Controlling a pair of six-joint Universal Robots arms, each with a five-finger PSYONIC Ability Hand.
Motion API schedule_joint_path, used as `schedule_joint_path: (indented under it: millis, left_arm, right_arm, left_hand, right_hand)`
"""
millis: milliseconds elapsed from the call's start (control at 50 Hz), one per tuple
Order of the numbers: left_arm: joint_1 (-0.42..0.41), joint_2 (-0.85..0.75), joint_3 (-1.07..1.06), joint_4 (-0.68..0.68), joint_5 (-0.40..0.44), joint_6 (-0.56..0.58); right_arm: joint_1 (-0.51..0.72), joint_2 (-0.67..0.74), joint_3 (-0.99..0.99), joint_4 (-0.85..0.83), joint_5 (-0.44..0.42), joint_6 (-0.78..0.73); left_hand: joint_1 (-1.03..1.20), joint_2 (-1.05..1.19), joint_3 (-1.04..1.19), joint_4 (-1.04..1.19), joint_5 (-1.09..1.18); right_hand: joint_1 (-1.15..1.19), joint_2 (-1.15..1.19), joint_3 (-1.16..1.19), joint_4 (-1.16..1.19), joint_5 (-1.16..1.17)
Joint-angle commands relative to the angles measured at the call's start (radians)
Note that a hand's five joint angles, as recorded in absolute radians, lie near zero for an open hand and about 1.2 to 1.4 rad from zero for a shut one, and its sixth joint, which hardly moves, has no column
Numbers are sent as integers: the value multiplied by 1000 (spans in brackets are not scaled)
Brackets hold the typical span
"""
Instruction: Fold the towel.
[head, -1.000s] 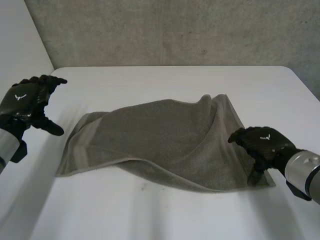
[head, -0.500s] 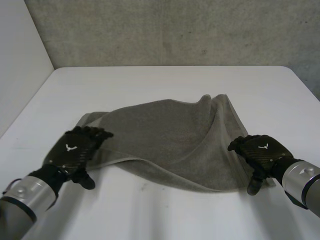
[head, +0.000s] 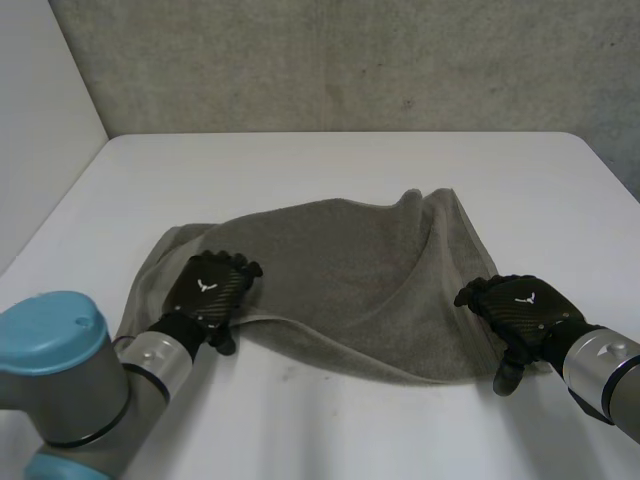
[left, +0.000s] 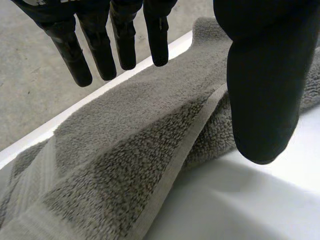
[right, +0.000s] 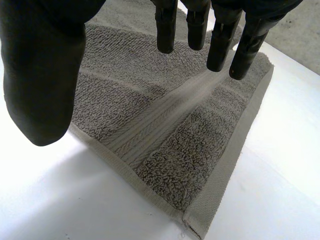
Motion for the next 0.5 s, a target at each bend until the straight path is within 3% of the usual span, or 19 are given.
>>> schedule_joint_path:
  millis: [20, 220, 320, 500]
  left_arm:
    - [-26, -59, 58, 9, -32, 2]
    - [-33, -119, 124, 30, -75, 2]
    - [-31, -134, 143, 30, -119, 5]
    - [-13, -114, 112, 33, -179, 94]
  right_arm:
    - [0, -1, 4, -10, 0, 0]
    - [0, -1, 8, -12, 0, -2]
    - [-2, -1, 6, -12, -2, -2]
    - [0, -1, 9, -12, -2, -2]
  left_hand:
    - [114, 114, 114, 115, 112]
    - [249, 250, 249, 250, 247]
    - [484, 484, 483, 485, 482]
    - [499, 499, 498, 500, 497]
  right_hand:
    - [16, 37, 27, 24, 7]
    - [16, 37, 27, 24, 7]
    - [16, 37, 27, 24, 7]
    - [16, 37, 27, 24, 7]
